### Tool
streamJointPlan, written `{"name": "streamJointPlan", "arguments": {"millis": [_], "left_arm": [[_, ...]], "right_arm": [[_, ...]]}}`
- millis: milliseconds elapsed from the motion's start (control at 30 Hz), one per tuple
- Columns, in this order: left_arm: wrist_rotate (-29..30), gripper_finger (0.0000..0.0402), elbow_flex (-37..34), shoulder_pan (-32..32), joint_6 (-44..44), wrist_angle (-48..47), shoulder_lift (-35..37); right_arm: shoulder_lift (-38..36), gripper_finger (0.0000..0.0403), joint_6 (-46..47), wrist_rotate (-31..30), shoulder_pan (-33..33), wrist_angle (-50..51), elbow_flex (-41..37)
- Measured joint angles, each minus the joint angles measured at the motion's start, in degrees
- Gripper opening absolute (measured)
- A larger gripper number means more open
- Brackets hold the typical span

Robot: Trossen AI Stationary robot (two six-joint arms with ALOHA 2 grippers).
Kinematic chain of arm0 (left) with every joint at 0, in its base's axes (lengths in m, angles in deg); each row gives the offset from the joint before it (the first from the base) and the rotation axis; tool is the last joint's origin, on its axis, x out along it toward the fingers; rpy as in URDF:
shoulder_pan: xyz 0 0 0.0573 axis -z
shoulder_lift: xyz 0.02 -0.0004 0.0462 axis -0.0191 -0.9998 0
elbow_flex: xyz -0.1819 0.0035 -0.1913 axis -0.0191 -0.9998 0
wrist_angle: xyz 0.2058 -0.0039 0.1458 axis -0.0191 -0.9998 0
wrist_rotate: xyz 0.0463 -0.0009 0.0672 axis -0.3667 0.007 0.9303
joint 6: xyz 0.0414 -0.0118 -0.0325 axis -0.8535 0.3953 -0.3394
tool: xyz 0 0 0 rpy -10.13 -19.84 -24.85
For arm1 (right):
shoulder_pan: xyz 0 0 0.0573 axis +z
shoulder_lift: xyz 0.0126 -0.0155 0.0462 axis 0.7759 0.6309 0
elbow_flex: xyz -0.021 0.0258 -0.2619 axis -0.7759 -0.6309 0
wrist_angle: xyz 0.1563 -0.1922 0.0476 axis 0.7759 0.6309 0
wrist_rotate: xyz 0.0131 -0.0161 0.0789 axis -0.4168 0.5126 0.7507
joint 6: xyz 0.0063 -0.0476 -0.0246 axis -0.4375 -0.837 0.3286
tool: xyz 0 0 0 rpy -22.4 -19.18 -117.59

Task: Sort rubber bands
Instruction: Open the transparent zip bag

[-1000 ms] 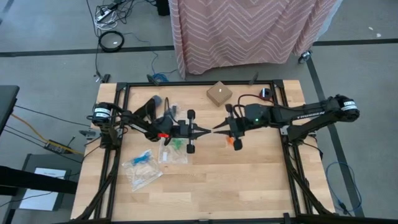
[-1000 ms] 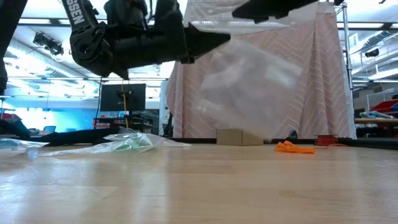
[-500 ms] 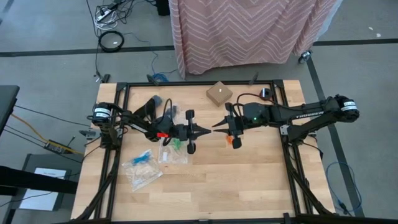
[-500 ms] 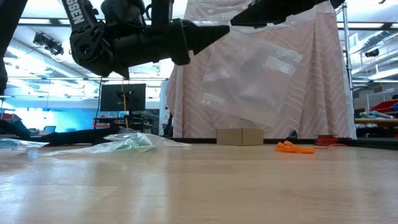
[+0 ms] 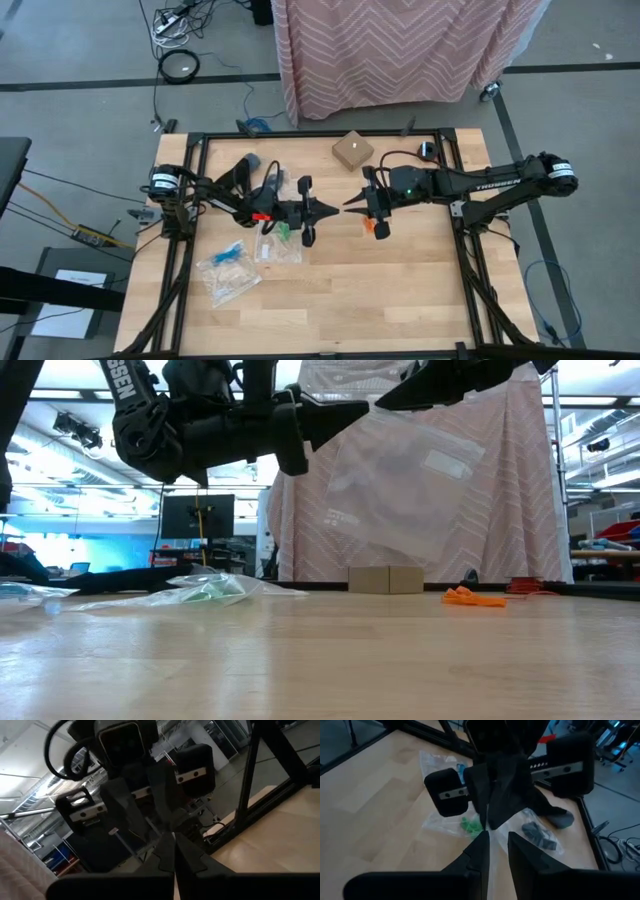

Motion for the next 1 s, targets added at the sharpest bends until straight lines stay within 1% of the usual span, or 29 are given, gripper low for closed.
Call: {"name": "streamJointPlan", "arguments": {"millis": [433,533,633,1000], "left_arm": [[-0.05,0.0003,0.0,0.0,0.1,-0.54,0.0],[1.78,0.0003,0.0,-0.04,0.08,-2.15,-0.02],[2.56,0.0003,-0.02,-0.13,0.08,-2.32,-0.02],[2.9,0.0004,-0.02,-0.11,0.15,-2.23,-0.02]], "right_arm": [[0.0,0.0058,0.29,0.57,-2.28,1.47,0.0],[-0.2,0.0058,0.34,2.46,-1.91,0.8,0.0],[-0.28,0.0057,0.37,3.02,-1.58,0.93,0.02],[-0.26,0.0055,1.76,1.5,-2.25,4.9,0.02]]}}
